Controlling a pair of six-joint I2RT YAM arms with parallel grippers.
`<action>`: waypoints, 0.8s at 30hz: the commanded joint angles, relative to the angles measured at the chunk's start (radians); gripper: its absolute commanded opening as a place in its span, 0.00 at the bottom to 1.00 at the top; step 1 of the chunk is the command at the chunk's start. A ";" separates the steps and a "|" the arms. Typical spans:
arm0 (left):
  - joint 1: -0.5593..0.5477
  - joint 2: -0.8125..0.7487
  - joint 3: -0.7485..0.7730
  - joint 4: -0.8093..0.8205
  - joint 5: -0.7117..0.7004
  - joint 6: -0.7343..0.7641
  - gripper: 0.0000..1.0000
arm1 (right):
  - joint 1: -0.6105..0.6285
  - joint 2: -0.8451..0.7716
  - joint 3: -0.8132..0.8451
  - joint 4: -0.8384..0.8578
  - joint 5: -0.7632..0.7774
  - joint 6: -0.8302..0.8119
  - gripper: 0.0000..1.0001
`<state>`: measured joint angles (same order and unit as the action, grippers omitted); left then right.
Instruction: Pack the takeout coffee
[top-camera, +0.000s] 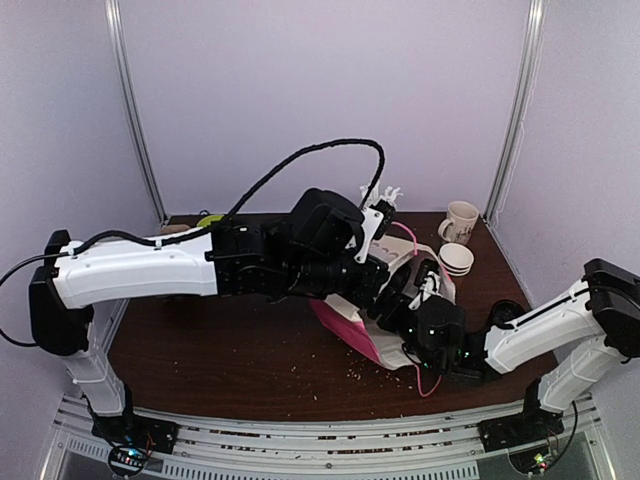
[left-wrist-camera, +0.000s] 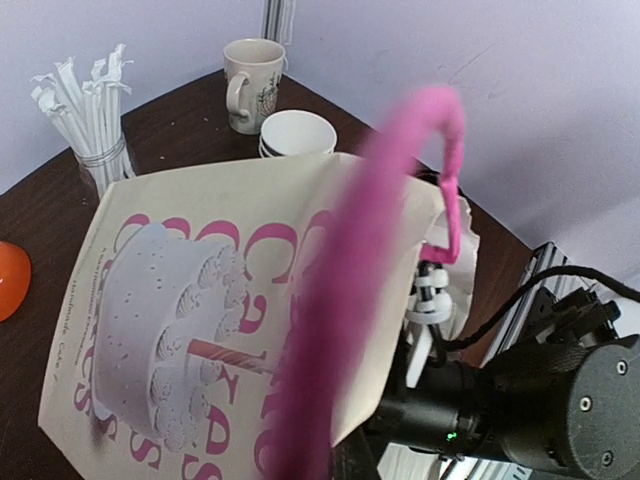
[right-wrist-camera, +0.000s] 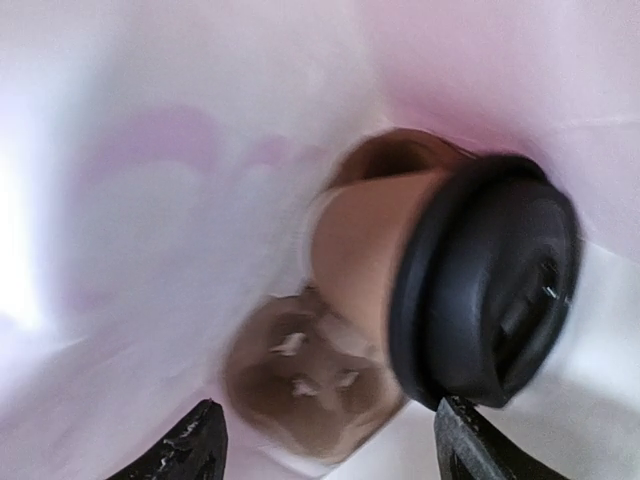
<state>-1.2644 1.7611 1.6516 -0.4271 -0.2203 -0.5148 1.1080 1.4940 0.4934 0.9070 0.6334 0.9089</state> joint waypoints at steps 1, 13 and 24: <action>0.039 0.023 0.053 -0.002 -0.021 -0.108 0.00 | -0.009 -0.055 -0.066 0.109 -0.024 -0.073 0.73; 0.048 0.029 0.063 0.058 0.106 -0.125 0.00 | -0.022 -0.069 -0.045 -0.086 0.060 0.050 0.74; 0.045 0.011 0.025 0.137 0.241 -0.088 0.00 | -0.076 0.016 0.070 -0.191 0.081 0.144 0.73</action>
<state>-1.2140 1.8118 1.6718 -0.4095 -0.0750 -0.6201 1.0561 1.4750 0.5053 0.7990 0.6708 1.0000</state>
